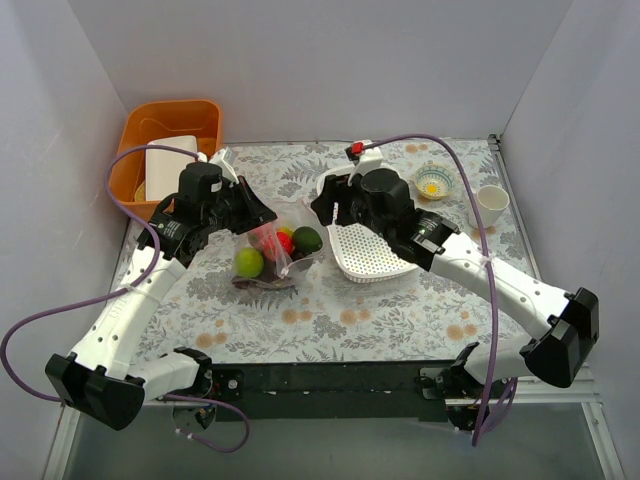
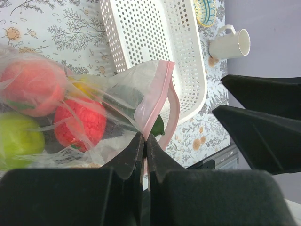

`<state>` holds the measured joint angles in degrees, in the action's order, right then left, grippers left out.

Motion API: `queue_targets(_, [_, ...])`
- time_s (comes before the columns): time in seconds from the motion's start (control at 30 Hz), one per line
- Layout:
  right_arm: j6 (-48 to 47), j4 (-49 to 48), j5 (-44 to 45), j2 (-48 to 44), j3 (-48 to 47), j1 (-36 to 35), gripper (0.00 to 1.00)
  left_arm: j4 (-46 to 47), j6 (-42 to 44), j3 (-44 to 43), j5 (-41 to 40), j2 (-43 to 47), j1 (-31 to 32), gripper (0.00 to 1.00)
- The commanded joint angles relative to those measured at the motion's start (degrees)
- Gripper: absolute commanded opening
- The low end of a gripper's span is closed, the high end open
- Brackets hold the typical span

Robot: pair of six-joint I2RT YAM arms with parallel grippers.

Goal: Place the food in the zip-top bag and seal the zipper
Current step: Zip the zipper food storage bag at the center of the board.

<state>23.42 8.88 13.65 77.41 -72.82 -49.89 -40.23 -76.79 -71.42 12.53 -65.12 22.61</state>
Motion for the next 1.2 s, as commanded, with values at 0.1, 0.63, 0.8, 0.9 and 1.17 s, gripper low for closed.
queue_targets(0.1, [2.7,4.2,-2.9,2.7,2.8,0.0,0.67,1.4,-0.1,-2.4,0.9,1.1,0.1,0.0])
queue_targets(0.63, [1.0,0.3,-1.5,6.7,-2.2,0.1,0.01,5.2,2.7,1.7,15.0,-2.5,0.1,0.0])
queue_targets(0.8, [6.0,-6.1,0.5,4.9,0.0,1.4,0.01,4.1,7.3,2.1,23.2,-8.0,2.1,0.0])
queue_targets(0.9, [6.5,-8.4,-1.4,4.3,0.6,2.1,0.01,3.6,8.1,1.2,24.3,-7.3,2.4,0.0])
queue_targets(1.17, [7.9,-4.4,-2.5,6.7,-1.7,4.1,0.01,3.5,6.1,-0.9,21.3,-7.9,2.4,0.6])
